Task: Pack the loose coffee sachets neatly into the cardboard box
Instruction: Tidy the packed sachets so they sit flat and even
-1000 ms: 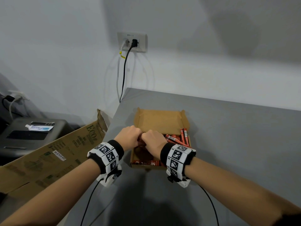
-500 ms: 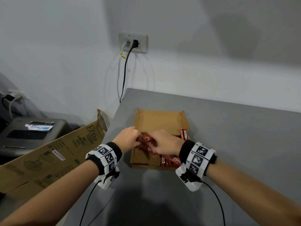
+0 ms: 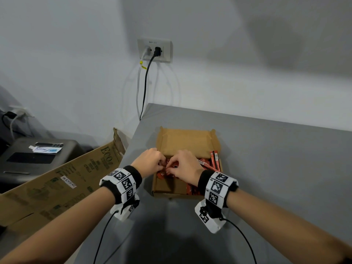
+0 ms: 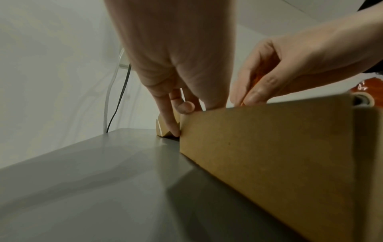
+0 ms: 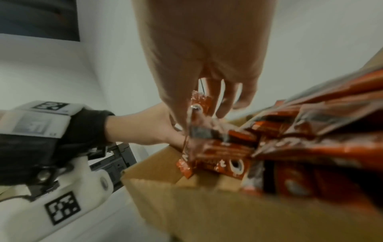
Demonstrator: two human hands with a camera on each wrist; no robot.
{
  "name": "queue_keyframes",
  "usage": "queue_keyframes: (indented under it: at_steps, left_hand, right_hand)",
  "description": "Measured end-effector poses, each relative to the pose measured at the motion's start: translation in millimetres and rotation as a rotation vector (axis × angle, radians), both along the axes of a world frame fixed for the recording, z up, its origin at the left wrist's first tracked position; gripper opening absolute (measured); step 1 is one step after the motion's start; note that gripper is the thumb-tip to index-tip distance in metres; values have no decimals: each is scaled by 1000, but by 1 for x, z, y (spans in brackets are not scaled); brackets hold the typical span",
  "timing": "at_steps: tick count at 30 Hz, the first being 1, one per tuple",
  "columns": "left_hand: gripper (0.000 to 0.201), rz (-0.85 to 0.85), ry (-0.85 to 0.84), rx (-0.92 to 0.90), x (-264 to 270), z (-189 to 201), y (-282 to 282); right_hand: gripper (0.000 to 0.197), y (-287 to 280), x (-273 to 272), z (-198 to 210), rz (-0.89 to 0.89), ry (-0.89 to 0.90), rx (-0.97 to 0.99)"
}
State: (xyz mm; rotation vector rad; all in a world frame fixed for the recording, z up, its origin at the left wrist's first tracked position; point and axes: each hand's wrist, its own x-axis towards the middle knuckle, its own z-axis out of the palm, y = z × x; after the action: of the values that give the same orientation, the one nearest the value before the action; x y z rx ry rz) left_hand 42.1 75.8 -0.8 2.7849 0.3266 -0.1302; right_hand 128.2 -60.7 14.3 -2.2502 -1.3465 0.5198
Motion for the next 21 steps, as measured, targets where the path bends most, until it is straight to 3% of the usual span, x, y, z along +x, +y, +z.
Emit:
queue_keyframes:
  at_steps: [7, 21]
  left_hand:
    - [14, 25, 45, 7, 1, -1, 1]
    - [20, -2, 66, 4, -2, 9, -2]
  right_hand:
    - [8, 5, -5, 11, 138, -440, -259]
    - [26, 16, -12, 13, 210, -419, -373]
